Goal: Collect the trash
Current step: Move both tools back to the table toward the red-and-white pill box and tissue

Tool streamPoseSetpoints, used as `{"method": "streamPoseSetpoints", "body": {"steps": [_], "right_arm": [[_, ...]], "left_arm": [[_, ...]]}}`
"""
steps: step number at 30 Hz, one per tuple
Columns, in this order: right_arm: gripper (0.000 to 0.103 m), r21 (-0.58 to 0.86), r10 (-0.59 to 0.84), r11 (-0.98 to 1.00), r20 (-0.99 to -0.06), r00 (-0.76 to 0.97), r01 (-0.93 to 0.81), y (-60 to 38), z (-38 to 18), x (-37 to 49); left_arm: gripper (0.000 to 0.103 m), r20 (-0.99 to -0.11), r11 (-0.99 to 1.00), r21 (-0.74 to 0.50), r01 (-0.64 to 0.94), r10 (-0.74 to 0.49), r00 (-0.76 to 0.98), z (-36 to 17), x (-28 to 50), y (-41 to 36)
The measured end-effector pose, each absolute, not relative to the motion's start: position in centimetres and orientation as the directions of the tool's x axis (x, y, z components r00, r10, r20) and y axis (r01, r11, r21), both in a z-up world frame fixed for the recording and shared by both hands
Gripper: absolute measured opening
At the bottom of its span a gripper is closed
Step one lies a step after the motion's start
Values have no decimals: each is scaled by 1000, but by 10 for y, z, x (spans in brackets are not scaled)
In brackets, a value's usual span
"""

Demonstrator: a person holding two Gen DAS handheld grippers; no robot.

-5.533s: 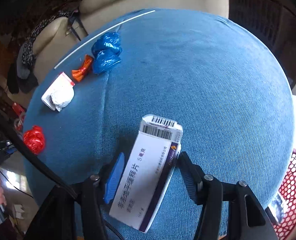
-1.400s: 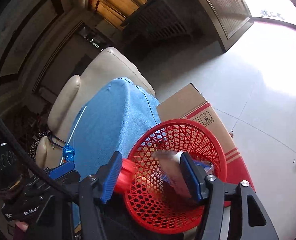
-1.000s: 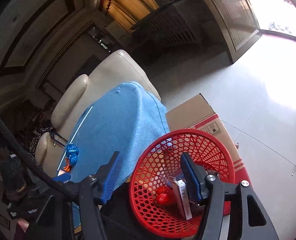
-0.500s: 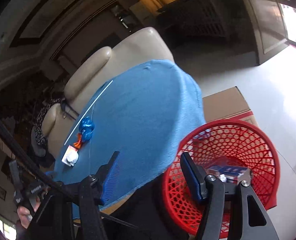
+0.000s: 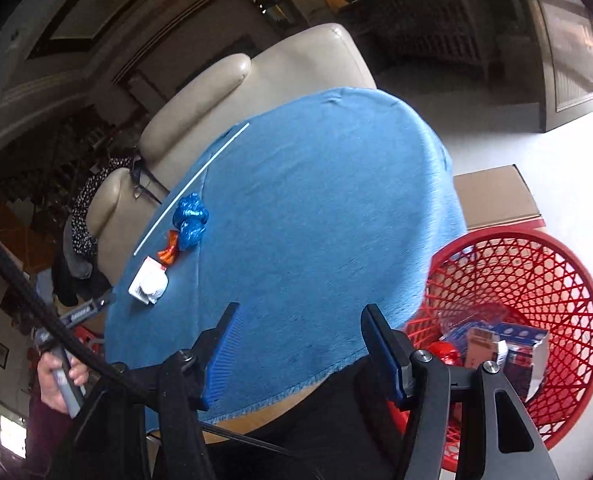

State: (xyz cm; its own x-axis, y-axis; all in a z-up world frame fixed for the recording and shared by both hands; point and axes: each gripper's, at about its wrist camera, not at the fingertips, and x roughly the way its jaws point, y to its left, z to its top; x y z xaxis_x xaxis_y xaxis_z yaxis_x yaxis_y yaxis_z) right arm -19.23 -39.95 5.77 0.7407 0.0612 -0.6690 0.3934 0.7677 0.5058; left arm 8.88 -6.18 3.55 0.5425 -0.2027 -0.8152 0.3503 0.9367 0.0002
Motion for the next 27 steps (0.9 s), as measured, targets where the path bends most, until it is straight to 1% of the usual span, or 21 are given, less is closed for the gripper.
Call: {"method": "streamPoseSetpoints", "body": {"steps": [7, 16, 24, 25, 26, 27], "right_arm": [[64, 482, 58, 785, -683, 728, 390, -390, 62, -186], [64, 466, 68, 802, -693, 717, 374, -378, 65, -177], [64, 453, 78, 816, -702, 708, 360, -363, 65, -168], [64, 452, 80, 817, -704, 706, 358, -362, 65, -166], [64, 450, 82, 819, -705, 704, 356, -360, 65, -165], [64, 446, 83, 822, -708, 702, 353, -358, 65, -163]], "left_arm": [[67, -835, 912, -30, 410, -248, 492, 23, 116, -74], [67, -858, 905, -30, 423, -241, 453, 5, 138, -77], [67, -852, 895, -83, 438, -291, 434, -2, 147, -78], [66, -851, 895, -83, 439, -293, 436, -3, 147, -78], [60, -850, 893, -85, 443, -297, 435, -4, 147, -79], [56, -851, 891, -84, 446, -297, 433, -6, 147, -79]]}}
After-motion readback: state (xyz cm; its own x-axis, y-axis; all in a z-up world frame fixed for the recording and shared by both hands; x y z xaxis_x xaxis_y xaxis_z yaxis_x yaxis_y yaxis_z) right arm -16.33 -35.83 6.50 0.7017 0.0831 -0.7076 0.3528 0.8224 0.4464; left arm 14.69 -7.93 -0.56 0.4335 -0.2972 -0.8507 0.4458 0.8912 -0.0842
